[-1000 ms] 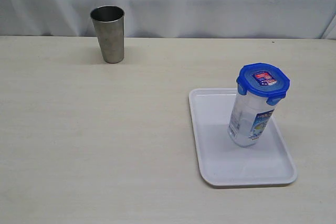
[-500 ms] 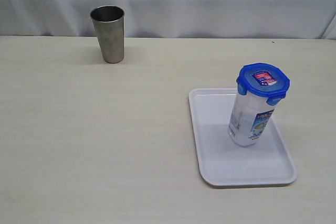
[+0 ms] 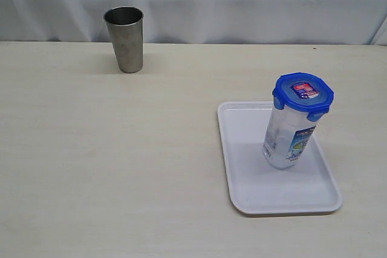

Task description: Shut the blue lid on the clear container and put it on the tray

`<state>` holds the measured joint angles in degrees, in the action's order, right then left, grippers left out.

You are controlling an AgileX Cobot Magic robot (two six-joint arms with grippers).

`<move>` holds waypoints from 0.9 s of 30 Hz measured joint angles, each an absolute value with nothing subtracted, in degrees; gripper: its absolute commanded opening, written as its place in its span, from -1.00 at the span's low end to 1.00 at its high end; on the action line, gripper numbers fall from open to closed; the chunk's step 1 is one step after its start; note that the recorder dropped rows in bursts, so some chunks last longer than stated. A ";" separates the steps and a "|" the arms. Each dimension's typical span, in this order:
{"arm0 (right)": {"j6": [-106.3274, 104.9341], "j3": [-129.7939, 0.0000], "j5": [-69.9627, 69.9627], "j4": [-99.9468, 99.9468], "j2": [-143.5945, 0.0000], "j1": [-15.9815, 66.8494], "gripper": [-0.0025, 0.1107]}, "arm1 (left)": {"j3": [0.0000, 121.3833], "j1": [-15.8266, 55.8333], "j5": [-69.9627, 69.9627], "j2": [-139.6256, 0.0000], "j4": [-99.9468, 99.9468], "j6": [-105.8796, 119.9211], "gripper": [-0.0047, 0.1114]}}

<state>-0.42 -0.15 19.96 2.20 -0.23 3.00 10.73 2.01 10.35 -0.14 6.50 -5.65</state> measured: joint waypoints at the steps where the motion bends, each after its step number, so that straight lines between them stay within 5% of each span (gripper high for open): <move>1: -0.42 -0.15 19.96 2.20 -0.23 3.00 -0.88 | 10.08 2.01 9.88 -0.14 6.64 -5.65 0.77; 7: -0.42 -0.15 19.96 2.20 -0.23 3.00 -0.88 | 6.08 2.01 6.73 -0.14 6.64 -6.60 0.58; 18: -0.42 -0.15 19.96 2.20 -0.23 3.00 -0.88 | 0.29 2.01 6.09 -0.14 6.68 -5.98 -0.87; 27: -0.42 -0.15 19.96 2.20 -0.23 3.00 -0.88 | 0.19 2.01 7.23 -0.14 1.33 2.15 -0.92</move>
<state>-0.42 -0.15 19.96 2.20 -0.23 3.00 0.19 2.01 7.23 -0.14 1.33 2.15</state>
